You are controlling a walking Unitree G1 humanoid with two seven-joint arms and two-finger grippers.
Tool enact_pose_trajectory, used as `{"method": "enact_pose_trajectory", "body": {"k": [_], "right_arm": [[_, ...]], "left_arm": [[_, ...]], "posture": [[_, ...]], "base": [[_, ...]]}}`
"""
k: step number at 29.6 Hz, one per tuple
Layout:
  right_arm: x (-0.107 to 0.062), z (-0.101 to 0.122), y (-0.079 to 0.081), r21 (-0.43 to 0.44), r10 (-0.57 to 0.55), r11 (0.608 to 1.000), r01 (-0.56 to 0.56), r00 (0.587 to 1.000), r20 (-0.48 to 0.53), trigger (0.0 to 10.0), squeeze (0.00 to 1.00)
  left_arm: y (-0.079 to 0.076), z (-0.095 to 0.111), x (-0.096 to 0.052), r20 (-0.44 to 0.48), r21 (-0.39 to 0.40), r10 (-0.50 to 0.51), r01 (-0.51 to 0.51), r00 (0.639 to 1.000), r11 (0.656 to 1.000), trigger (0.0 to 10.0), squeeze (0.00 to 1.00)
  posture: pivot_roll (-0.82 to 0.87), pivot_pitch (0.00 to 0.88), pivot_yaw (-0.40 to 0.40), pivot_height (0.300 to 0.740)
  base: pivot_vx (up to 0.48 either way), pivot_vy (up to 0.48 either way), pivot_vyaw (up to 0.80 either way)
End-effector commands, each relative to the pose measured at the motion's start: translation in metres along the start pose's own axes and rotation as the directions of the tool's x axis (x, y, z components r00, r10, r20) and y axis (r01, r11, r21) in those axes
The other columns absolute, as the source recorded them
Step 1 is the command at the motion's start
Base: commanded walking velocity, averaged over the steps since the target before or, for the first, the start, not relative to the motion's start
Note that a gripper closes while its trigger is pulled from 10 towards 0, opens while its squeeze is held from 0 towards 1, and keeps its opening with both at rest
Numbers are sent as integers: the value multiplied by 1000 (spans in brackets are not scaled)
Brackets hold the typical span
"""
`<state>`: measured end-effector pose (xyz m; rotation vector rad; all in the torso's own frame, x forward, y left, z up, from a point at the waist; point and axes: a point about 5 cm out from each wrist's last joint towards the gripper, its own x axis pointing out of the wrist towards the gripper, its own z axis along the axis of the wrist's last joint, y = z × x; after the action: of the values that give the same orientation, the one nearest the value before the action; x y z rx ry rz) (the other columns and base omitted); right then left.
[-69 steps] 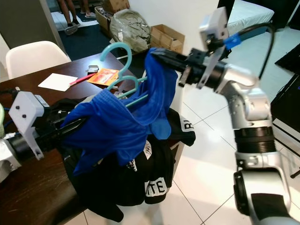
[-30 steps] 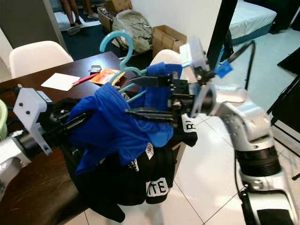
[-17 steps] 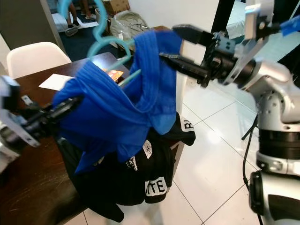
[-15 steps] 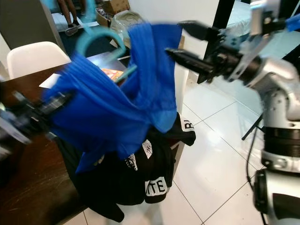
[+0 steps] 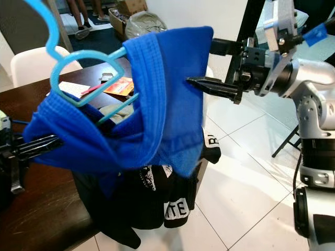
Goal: Hang hanger
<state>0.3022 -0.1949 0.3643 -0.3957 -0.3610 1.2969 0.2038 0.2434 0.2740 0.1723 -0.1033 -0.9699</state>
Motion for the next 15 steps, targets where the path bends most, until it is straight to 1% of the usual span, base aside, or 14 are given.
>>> {"method": "enact_pose_trajectory", "body": {"k": [1, 3, 4, 6, 7, 9, 11, 12, 13, 14, 15], "right_arm": [[5, 8, 3, -30, 55, 998, -55, 998, -3, 10000, 0], [1, 8, 6, -22, 137, 990, -139, 988, -65, 10000, 0], [1, 8, 6, -22, 137, 990, -139, 988, -65, 10000, 0], [-5, 1, 7, -9, 165, 986, -169, 975, -151, 10000, 0], [-5, 1, 7, -9, 165, 986, -169, 975, -151, 10000, 0], [-16, -12, 6, 7, 157, 987, -161, 953, -261, 10000, 0], [-16, -12, 6, 7, 157, 987, -161, 953, -261, 10000, 0], [-22, -19, 5, 14, 143, 989, -146, 935, -324, 10000, 0], [-22, -19, 5, 14, 143, 989, -146, 935, -324, 10000, 0], [-29, -22, 4, 16, 123, 992, -126, 923, -364, 10000, 0], [-29, -22, 4, 16, 123, 992, -126, 923, -364, 10000, 0]], "left_arm": [[-3, 2, 2, -38, 25, -31, 32, 999, 999, 10000, 0], [-1, 4, -1, -53, 23, -23, 24, 998, 999, 10000, 0], [-1, 4, -1, -53, 23, -23, 24, 998, 999, 10000, 0], [1, 8, -4, -57, 18, -18, 19, 998, 1000, 10000, 0], [1, 8, -4, -57, 18, -18, 19, 998, 1000, 10000, 0], [2, 10, -7, -65, 26, -14, 16, 998, 1000, 10000, 0], [2, 10, -7, -65, 26, -14, 16, 998, 1000, 10000, 0], [4, 10, -9, -73, 33, -11, 13, 997, 999, 10000, 0], [4, 10, -9, -73, 33, -11, 13, 997, 999, 10000, 0], [6, 12, -13, -84, 46, 1, 3, 997, 999, 10000, 0], [6, 12, -13, -84, 46, 1, 3, 997, 999, 10000, 0]], "posture": [[50, 65, -46, 740], [51, 65, -48, 740], [51, 65, -48, 740], [52, 67, -51, 740], [52, 67, -51, 740], [52, 67, -52, 740], [52, 67, -52, 740], [52, 68, -54, 740], [52, 68, -54, 740], [49, 67, -55, 740], [49, 67, -55, 740]], "base": [[0, 0, 0], [0, 0, 0], [0, 0, 0], [0, 0, 0], [0, 0, 0], [0, 0, 0], [0, 0, 0], [0, 0, 0], [0, 0, 0], [0, 0, 0], [0, 0, 0]]}}
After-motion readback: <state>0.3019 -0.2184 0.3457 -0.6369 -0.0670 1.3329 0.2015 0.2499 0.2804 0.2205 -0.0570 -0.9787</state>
